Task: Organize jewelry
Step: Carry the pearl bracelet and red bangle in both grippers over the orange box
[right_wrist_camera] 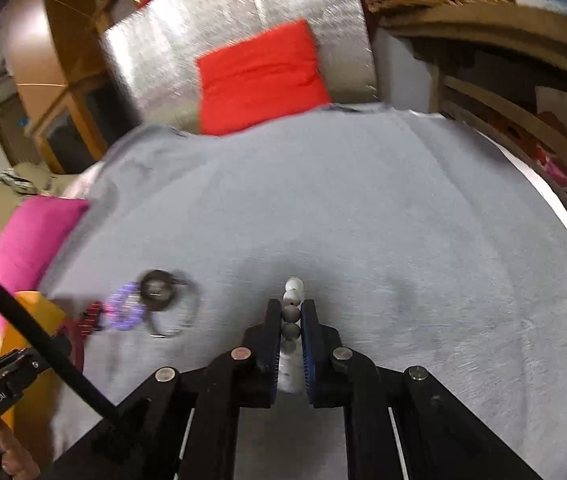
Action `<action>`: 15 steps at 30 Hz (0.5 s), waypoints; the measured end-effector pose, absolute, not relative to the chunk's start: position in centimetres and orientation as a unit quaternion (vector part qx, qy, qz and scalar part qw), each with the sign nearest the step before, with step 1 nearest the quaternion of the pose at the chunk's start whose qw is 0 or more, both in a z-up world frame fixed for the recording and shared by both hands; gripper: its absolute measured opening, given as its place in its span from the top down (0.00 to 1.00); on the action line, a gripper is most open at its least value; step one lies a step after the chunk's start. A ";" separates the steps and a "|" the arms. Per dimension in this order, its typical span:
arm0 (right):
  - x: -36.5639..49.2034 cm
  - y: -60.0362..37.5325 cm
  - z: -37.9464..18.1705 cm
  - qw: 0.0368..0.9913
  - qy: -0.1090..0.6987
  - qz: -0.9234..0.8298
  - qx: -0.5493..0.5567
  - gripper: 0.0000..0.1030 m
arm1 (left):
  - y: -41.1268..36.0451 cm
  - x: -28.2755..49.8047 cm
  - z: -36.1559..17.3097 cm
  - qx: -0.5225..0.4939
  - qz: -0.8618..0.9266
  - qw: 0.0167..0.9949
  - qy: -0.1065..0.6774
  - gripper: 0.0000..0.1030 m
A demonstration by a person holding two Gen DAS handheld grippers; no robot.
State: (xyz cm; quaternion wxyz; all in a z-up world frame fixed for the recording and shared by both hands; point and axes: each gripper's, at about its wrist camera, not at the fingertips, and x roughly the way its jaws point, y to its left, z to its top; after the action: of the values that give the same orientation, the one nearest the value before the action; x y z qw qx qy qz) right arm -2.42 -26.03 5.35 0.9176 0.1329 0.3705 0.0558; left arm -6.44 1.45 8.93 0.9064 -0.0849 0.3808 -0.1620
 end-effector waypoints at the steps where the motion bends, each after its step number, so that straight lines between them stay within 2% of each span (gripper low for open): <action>1: -2.7 -25.2 6.0 0.920 0.364 0.065 0.132 0.90 | 2.4 -7.5 9.6 -0.086 -0.153 0.910 0.376 0.95; 10: -6.7 -15.7 11.7 0.920 0.323 0.184 0.126 0.90 | 10.4 -14.3 14.2 -0.090 -0.053 0.939 0.329 0.95; 15: -7.1 -7.9 13.7 0.900 0.330 0.259 0.115 0.90 | 16.7 -13.8 13.8 -0.108 0.016 0.939 0.327 0.95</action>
State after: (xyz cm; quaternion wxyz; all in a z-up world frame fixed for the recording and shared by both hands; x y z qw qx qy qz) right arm -7.09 -7.86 13.68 0.9005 0.1151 0.3298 0.2591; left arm -13.84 16.75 13.80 0.9388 -0.1077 0.3267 0.0158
